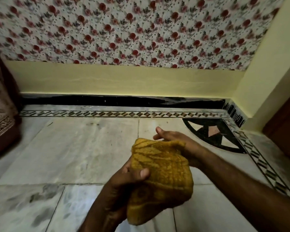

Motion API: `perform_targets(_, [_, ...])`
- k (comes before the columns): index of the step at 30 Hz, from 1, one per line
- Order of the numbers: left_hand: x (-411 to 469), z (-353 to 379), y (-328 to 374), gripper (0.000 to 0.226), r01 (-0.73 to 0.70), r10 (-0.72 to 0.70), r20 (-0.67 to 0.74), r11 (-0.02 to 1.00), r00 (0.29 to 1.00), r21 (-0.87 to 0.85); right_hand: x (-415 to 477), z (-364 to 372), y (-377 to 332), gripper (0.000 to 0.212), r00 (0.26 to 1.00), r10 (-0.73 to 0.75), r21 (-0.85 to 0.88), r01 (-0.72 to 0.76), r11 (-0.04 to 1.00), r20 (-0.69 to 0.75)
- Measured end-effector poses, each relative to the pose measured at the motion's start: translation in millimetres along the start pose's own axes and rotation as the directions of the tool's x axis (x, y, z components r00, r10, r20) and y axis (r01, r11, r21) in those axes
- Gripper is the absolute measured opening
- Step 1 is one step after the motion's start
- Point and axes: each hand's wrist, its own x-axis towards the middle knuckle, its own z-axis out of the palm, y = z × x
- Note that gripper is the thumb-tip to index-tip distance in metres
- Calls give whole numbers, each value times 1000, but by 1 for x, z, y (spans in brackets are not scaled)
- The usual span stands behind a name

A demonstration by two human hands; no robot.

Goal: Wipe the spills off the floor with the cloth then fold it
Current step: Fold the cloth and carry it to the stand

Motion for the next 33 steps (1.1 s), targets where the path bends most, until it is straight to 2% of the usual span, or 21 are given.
perform_targets(1, [2,-1,-1,92,-20,19,-8,998,1000,-67,-2,2,11,63,999,-15,-22,15,1000,-42])
perform_targets(5, [5,-5,1,84,-20,17,-33,997,999,-77,-27,15,34,57,973,4,-50,-16,999,-231])
perform_targets(7, [8,-8,0,82,-25,21,-62,998,998,-66,-39,21,37,57,978,-3,16,6,1000,-210])
perform_targets(9, [9,-7,2,81,-40,35,-98,998,995,-45,-49,27,32,51,990,-57,175,79,981,-126])
perform_targets(11, [10,-6,4,82,-27,27,-115,1000,993,0,-54,31,25,41,987,-133,331,155,931,-88])
perform_targets(13, [10,-7,5,84,-28,32,-143,999,989,31,-54,31,19,41,970,-224,403,243,882,-95])
perform_targets(15, [12,-9,7,66,-71,79,-166,996,983,56,-52,29,17,44,952,-289,424,304,853,-102])
perform_targets(17, [15,-10,11,48,-102,132,-199,983,971,153,-51,27,16,53,934,-336,404,356,843,-122])
perform_targets(19, [17,-12,14,41,-108,182,-280,959,943,262,-51,24,16,61,916,-372,337,402,852,-151])
perform_targets(24, [20,-15,16,30,-154,356,-419,883,835,443,-47,20,16,48,895,-418,239,444,864,-152])
perform_targets(28, [19,-12,17,46,-183,462,-407,807,788,561,-48,15,11,42,874,-462,144,482,864,-151])
perform_targets(33, [16,-18,25,70,-48,583,-327,534,744,844,-48,7,4,49,856,-485,-35,487,873,-179])
